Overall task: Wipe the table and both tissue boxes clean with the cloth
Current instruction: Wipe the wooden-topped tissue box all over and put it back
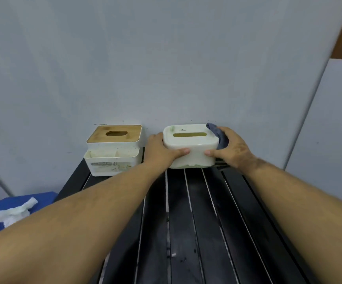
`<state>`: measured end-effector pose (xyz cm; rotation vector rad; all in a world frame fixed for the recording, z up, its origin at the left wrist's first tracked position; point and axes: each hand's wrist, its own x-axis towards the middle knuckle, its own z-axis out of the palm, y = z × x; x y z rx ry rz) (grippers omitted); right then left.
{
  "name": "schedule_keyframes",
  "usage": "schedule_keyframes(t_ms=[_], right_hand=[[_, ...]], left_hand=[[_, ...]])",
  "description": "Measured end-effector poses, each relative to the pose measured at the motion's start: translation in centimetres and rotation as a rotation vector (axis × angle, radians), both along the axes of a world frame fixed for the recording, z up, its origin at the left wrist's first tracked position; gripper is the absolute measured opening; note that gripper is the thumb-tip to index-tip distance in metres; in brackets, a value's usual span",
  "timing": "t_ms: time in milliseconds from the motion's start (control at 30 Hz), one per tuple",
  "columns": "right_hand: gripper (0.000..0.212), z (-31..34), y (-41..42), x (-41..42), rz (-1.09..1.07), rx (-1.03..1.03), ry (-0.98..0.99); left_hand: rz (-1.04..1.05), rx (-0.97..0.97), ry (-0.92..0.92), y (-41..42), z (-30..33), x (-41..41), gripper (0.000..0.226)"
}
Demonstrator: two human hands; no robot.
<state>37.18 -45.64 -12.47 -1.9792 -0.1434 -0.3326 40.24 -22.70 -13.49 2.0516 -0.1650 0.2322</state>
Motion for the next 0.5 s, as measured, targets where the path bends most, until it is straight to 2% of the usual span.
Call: schedule_keyframes(t_ms=[200,367,500], right_hand=[[0.072,-0.8,-0.9,2.1,-0.021,-0.005,-0.006],[0.067,-1.4,-1.4,2.7,0.0,0.002,0.038],[0.057,-1.5,-2.5,2.9,-0.066,-0.09,0.045]], left_hand=[[0.009,0.012,0.015,-0.9,-1.2,2.4,0.099],[0.017,0.056,0.003,-1.3,-1.6,2.7,0.084],[0.037,0.08,0.015,-1.9,-1.6,2.4,0.084]])
